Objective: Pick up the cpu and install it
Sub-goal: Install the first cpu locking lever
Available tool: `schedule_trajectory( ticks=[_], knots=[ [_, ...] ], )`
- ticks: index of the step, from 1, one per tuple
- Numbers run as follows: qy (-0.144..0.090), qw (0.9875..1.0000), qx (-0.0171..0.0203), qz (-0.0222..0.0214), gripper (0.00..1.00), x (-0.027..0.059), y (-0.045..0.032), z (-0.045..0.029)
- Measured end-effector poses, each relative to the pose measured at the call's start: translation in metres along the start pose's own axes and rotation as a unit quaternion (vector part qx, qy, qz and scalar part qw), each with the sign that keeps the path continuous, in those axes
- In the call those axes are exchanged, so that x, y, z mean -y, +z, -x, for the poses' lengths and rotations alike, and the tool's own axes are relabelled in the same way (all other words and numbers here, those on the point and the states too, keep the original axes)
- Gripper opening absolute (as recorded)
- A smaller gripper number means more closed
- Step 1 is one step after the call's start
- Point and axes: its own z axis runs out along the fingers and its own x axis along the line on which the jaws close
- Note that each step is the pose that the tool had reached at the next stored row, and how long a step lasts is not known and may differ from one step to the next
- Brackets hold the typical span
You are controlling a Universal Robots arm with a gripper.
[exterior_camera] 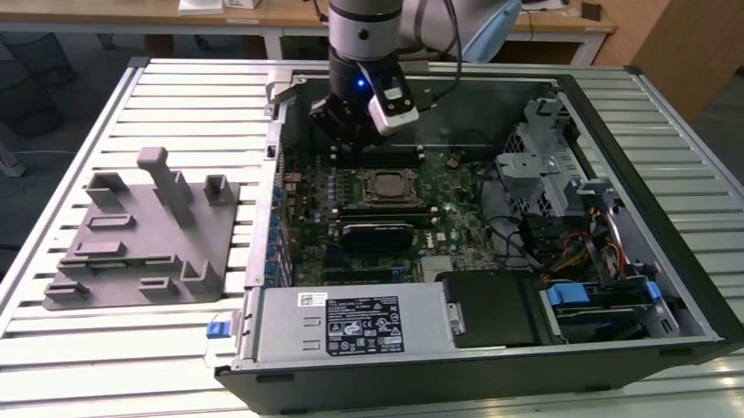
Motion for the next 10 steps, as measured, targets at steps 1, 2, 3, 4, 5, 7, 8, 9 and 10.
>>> schedule_trajectory(
  ticks=[1, 2, 3, 4, 5, 7, 8, 9, 10],
  knots=[
    [0.0, 1.0, 0.0, 0.0, 0.11, -0.0015, 0.0001, -0.0015],
    [-0.001, 1.0, 0.0, 0.0, 0.11, -0.0026, 0.0002, -0.0031],
    [-0.001, 1.0, 0.0, 0.0, 0.11, -0.0035, 0.0002, -0.0046],
    [-0.001, 1.0, 0.0, 0.0, 0.11, -0.0043, 0.0003, -0.0059],
    [-0.002, 1.0, 0.0, 0.0, 0.11, -0.005, 0.0003, -0.007],
    [-0.004, 1.0, 0.0001, 0.0, 0.11, -0.0068, 0.0004, -0.0083],
    [-0.005, 1.0, 0.0001, 0.0, 0.11, -0.0081, 0.0004, -0.0086],
    [-0.006, 1.0, 0.0002, 0.0, 0.11, -0.0097, 0.0005, -0.009],
    [-0.007, 1.0, 0.0002, 0.0, 0.11, -0.0117, 0.0005, -0.0095]
  ],
)
